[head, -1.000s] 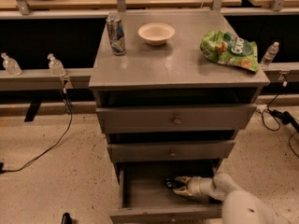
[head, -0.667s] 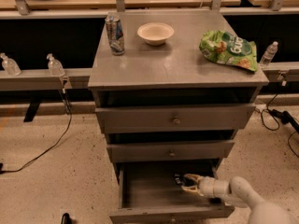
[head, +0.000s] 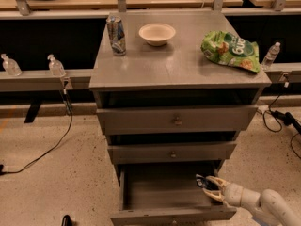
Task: Pick rxbar blueberry from bottom drawer and place on counter
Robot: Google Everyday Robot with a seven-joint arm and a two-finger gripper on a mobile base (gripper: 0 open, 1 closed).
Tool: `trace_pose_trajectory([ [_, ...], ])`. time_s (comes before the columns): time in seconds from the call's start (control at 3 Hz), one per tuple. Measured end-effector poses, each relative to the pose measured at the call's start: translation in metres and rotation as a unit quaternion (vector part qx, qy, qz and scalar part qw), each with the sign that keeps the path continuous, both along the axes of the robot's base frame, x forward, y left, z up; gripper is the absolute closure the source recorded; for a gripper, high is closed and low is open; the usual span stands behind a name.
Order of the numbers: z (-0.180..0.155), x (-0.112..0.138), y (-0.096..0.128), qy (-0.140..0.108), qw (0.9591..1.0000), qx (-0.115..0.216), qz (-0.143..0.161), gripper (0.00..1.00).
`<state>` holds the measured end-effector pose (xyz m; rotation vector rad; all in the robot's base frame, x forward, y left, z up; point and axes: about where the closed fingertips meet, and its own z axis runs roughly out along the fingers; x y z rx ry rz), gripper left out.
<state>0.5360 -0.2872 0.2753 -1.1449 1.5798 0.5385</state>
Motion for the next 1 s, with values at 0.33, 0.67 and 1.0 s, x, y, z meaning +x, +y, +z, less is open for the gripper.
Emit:
trace_pose_trajectory([
  [0.33,0.029,-0.027,-0.026,-0.016,0.9996,-0.009,-0.021,1.0],
  [0.67,0.064,-0.052,-0.035,-0.041,0.9982,-0.038,-0.022,1.0],
  [1.0,0.1,-0.069,-0.039,-0.069,0.9949,-0.072,-0.016,1.0],
])
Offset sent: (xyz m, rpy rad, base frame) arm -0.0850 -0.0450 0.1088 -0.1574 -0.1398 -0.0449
